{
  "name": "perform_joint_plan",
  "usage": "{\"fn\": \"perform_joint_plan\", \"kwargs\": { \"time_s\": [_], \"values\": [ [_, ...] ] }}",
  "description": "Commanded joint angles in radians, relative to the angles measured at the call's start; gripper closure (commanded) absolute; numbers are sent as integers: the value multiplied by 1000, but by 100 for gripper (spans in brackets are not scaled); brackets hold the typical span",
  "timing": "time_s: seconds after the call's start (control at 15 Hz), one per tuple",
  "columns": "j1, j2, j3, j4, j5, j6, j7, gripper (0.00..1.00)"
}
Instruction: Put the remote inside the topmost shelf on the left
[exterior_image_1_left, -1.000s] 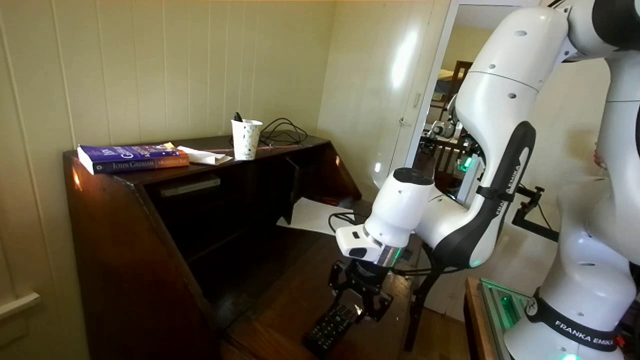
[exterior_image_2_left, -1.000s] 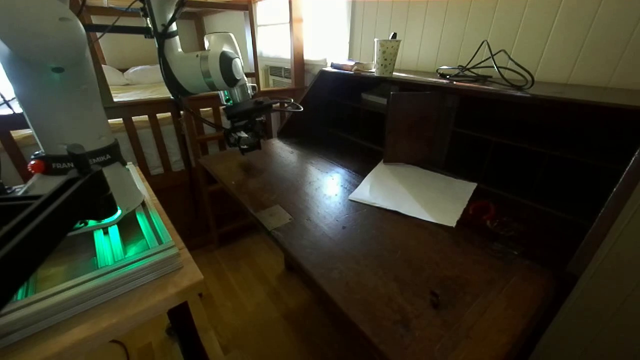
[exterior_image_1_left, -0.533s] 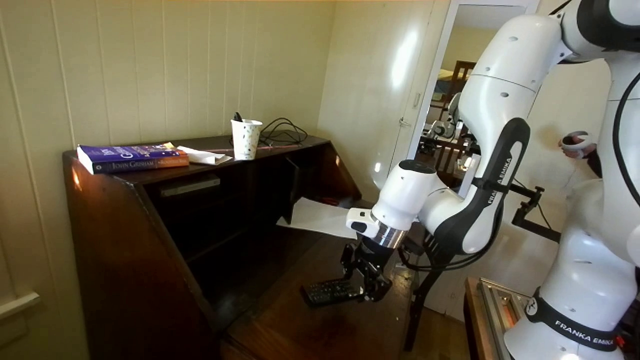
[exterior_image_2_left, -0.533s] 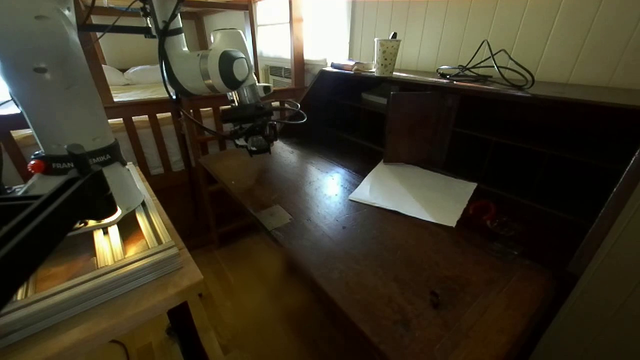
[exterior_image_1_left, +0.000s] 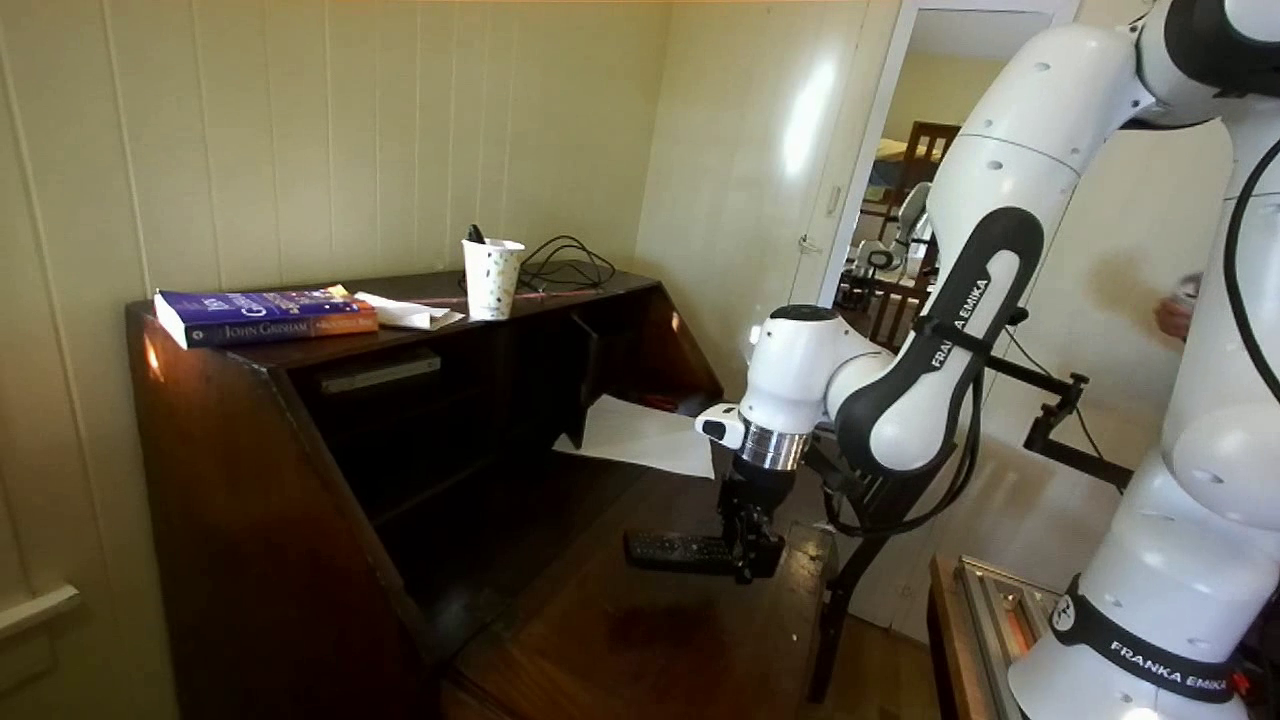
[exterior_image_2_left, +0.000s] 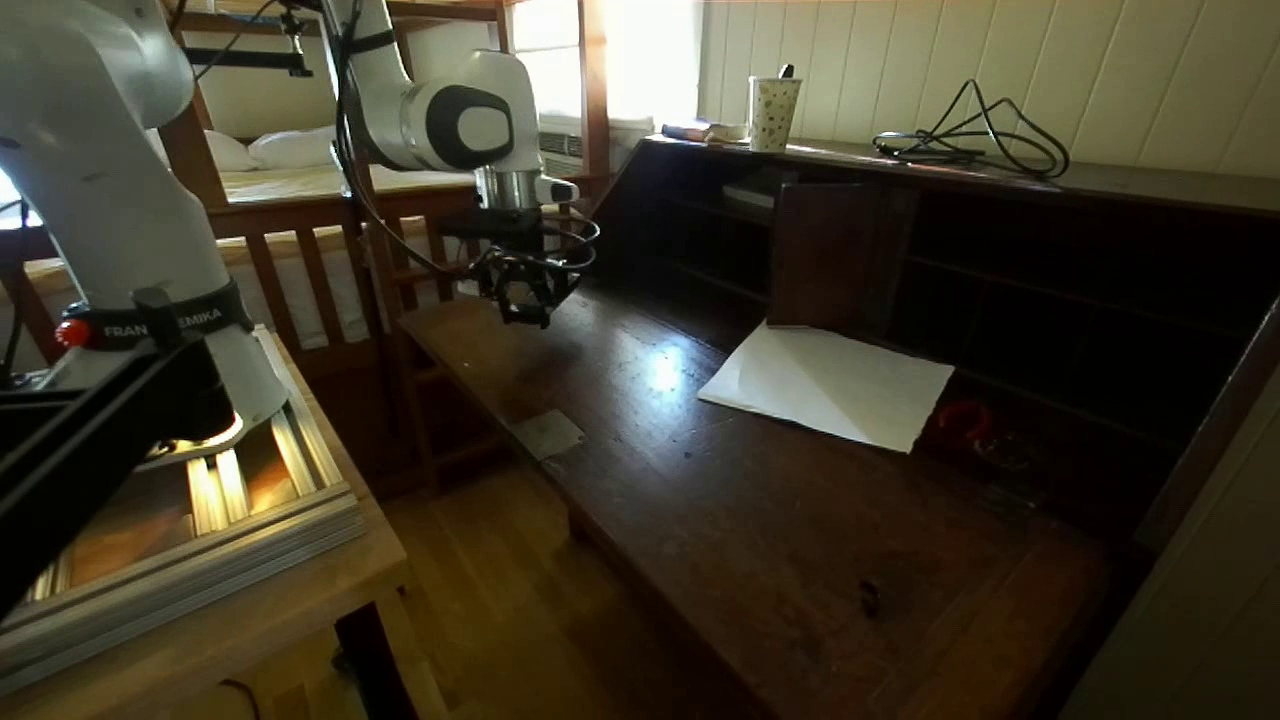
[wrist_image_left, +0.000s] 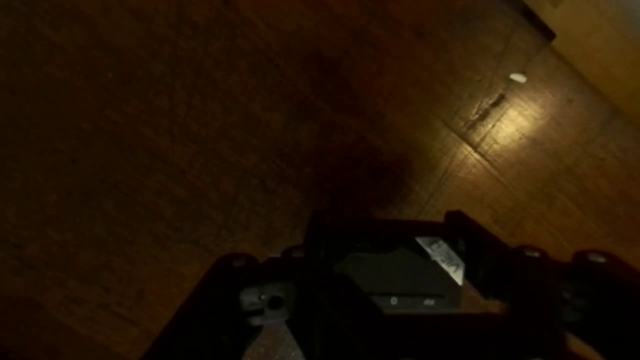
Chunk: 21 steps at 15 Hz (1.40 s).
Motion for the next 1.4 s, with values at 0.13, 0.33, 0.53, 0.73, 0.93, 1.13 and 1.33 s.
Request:
{"fn": "perform_joint_plan", "kwargs": {
  "time_s": [0.13,0.33,0.53,0.73,0.93,1.13,1.33],
  "values": [
    [105,-9,-86,-1,94,-2,-50,39],
    [104,-9,-86,-2,96,-2,-50,64],
    [161,7,-107,17,260,92,-8,64],
    [189,9,-79,53,422,156,25,64],
    [123,-1,25,120,577,149,46,64],
    [183,-93,-60,155,516,53,154,64],
    [306,-170,-190,228,442,-185,220,64]
  ]
}}
